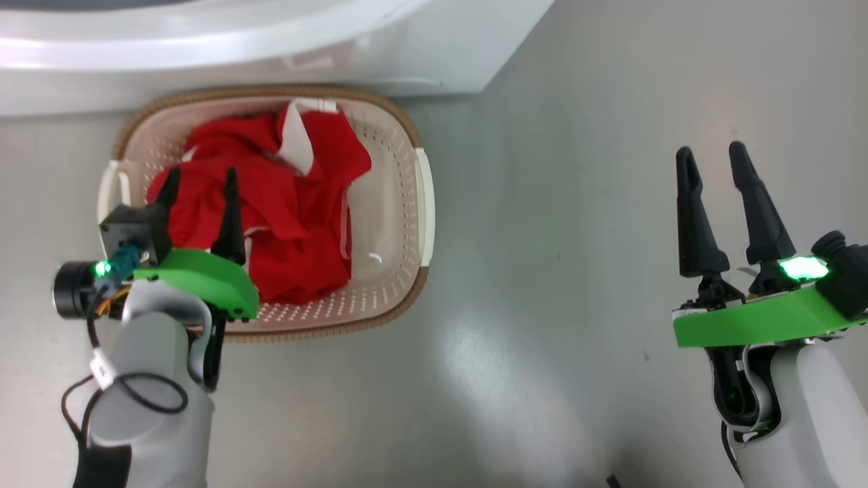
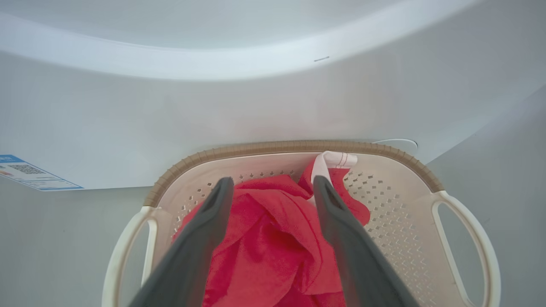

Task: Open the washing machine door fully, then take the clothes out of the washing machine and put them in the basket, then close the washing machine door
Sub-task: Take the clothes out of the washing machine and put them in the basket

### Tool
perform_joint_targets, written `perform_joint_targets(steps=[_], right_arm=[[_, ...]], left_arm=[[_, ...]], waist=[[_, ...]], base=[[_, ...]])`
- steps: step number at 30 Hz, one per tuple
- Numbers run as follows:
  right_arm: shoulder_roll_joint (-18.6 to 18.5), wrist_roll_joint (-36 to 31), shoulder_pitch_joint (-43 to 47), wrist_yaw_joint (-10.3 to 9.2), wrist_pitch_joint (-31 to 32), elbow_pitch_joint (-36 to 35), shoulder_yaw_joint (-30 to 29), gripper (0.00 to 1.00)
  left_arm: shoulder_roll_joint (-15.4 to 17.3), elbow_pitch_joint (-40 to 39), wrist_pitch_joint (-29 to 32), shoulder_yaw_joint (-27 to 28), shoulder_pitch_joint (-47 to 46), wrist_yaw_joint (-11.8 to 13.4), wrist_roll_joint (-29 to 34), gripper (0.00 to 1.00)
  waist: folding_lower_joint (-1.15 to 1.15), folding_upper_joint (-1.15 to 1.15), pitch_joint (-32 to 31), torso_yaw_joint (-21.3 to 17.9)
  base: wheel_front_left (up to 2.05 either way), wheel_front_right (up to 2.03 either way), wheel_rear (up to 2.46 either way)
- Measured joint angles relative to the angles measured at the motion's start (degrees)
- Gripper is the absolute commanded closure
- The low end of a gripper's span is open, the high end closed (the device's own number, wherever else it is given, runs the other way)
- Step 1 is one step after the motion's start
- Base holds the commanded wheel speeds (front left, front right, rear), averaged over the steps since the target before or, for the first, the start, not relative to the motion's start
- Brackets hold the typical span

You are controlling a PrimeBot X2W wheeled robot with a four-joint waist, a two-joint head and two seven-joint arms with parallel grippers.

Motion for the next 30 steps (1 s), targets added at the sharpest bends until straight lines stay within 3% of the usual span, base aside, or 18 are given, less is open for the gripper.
perform_joint_targets(steps=[30], right_arm=[[-0.5, -1.7, 13.4, 0.0, 0.0, 4.0, -0.6, 0.0]], left_arm=[[-0.2, -24.1, 0.0, 1.6, 23.1, -1.9, -2.7, 0.0]], waist=[[0.0, 0.0, -22.0, 3.4]], base=[[0.0, 0.0, 0.0]])
